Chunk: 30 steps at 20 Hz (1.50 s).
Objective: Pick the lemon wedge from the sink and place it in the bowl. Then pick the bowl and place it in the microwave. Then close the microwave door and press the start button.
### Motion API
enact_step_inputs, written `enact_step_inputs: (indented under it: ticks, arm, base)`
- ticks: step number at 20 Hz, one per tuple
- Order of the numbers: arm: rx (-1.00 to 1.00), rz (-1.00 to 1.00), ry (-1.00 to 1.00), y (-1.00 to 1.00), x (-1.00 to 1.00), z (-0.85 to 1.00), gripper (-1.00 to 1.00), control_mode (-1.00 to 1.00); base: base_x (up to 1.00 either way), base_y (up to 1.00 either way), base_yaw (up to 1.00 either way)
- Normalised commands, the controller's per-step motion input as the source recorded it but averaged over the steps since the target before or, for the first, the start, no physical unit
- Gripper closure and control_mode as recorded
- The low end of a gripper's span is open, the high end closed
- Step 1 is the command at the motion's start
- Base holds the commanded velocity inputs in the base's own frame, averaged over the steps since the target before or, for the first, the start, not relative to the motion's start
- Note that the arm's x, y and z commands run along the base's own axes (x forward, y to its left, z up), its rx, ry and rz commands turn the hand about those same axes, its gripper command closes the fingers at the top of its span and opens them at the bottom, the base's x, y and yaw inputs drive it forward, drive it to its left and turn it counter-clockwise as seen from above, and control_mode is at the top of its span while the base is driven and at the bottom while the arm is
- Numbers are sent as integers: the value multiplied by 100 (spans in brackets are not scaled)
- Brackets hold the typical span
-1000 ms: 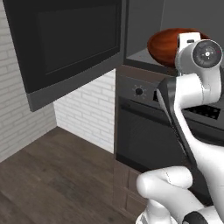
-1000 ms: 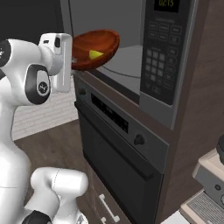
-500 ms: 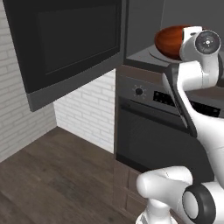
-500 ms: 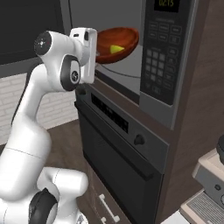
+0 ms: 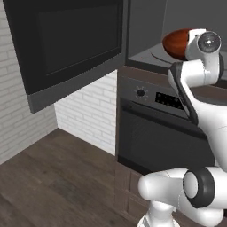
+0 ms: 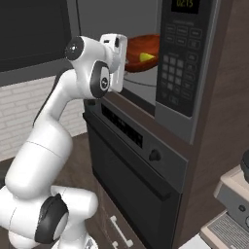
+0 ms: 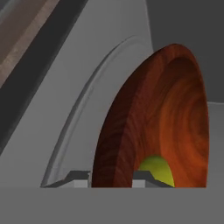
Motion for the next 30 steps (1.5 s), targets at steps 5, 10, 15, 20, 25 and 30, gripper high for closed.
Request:
enact_step_inputs:
  ticks: [5, 10, 15, 20, 25, 30]
  arm:
    - [0, -11, 9, -13, 20, -25, 100, -100]
    - [0, -8, 2, -4, 25, -16, -100, -100]
    - [0, -2, -9, 0, 8, -8, -100, -100]
    - [-1, 0, -28, 3, 2, -1, -100, -100]
    - [-3, 0, -25, 40, -37, 22, -100, -100]
    - [-1, 0, -3, 38, -76, 69, -100, -100]
  base:
    - [0, 0, 0]
    - [0, 0, 0]
    - [0, 0, 0]
    - [0, 0, 0]
    - [0, 0, 0]
    - [0, 0, 0]
